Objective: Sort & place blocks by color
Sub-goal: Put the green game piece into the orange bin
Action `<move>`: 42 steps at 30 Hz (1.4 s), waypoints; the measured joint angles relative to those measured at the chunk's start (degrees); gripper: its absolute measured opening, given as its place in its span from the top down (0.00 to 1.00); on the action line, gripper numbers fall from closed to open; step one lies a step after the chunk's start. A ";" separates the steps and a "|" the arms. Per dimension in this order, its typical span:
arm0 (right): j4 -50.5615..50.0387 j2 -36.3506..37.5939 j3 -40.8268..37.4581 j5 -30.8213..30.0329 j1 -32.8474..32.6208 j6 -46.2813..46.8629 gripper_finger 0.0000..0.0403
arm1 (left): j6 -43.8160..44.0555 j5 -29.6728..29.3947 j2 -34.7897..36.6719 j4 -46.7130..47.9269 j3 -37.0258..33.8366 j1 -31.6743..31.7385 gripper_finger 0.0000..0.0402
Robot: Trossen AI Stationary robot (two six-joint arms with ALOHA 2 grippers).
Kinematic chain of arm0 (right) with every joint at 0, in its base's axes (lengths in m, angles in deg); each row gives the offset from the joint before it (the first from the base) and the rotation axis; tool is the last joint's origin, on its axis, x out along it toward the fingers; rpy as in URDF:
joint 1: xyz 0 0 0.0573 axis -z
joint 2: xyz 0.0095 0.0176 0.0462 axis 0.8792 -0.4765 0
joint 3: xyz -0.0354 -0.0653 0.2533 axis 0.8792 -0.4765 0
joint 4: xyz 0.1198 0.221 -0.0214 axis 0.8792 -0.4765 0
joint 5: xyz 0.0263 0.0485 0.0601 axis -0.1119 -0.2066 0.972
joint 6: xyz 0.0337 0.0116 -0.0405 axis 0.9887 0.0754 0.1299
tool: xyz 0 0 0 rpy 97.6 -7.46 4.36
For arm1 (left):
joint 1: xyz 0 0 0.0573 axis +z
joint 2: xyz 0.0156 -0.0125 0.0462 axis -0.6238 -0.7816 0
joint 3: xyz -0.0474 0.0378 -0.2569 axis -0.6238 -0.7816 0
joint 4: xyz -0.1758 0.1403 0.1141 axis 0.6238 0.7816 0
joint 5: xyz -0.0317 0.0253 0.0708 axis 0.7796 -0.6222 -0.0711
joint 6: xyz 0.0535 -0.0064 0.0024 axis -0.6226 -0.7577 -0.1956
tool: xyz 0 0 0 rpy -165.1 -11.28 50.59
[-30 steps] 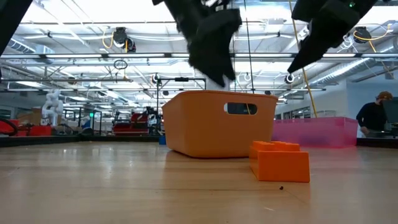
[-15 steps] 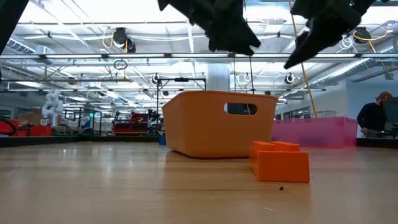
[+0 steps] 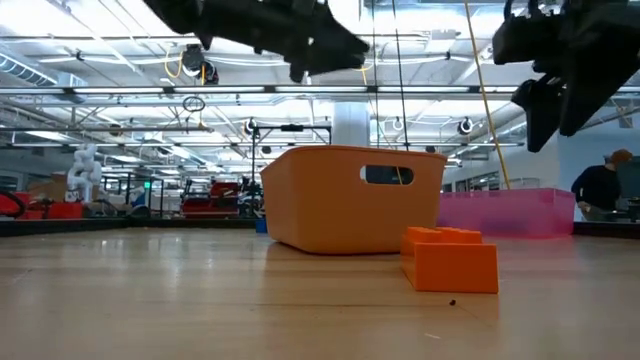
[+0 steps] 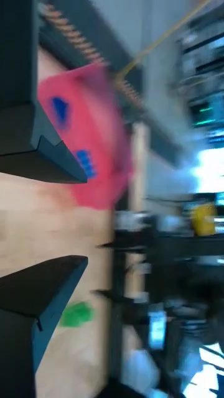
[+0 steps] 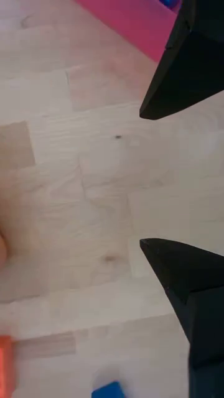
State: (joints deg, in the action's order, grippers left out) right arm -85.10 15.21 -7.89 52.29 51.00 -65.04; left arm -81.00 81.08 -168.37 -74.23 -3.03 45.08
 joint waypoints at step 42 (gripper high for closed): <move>3.25 -21.54 -3.14 7.40 -26.33 30.20 0.20 | -0.82 2.25 11.22 -2.97 -8.91 2.22 0.50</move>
State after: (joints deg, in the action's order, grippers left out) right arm -81.86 -6.33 -11.04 59.69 24.66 -34.84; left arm -81.82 83.33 -157.15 -77.20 -11.93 47.30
